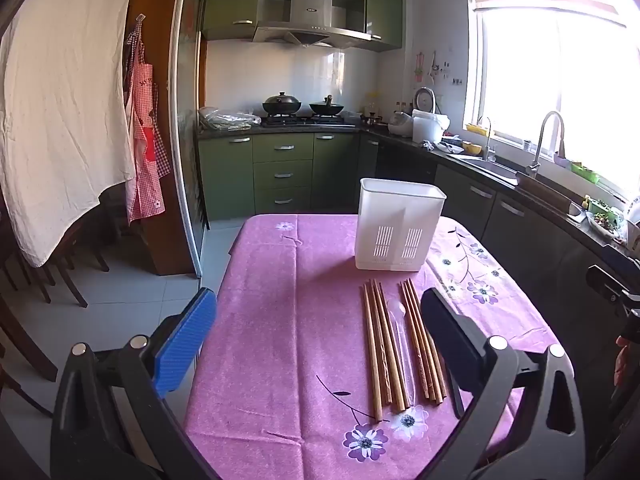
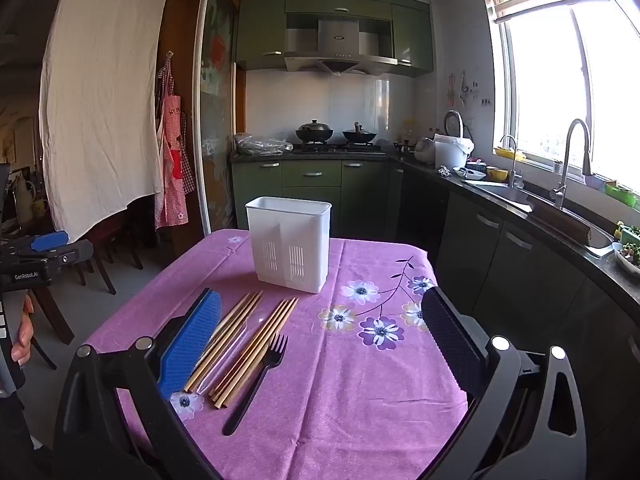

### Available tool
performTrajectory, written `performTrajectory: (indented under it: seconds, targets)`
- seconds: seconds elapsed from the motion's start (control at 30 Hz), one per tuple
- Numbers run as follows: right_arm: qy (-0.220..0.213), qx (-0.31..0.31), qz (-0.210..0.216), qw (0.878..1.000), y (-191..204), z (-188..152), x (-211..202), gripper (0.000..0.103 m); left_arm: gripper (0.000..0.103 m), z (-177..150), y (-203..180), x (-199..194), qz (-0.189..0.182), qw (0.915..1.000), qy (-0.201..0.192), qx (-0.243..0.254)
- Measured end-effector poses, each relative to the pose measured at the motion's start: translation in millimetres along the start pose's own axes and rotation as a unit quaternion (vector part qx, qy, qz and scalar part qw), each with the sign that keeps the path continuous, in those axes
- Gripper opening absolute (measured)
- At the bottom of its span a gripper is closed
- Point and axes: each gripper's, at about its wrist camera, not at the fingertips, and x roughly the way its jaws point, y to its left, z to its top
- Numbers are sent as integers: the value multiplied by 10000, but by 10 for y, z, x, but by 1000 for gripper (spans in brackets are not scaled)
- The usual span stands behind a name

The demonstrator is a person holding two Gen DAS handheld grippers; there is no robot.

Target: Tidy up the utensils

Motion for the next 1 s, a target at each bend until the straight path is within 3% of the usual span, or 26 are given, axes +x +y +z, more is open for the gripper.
performTrajectory:
  seconds: [1.0]
  targets:
    - [12, 22, 21, 10000, 19, -42, 45, 99, 97, -142, -43, 81, 21, 10000, 85, 19]
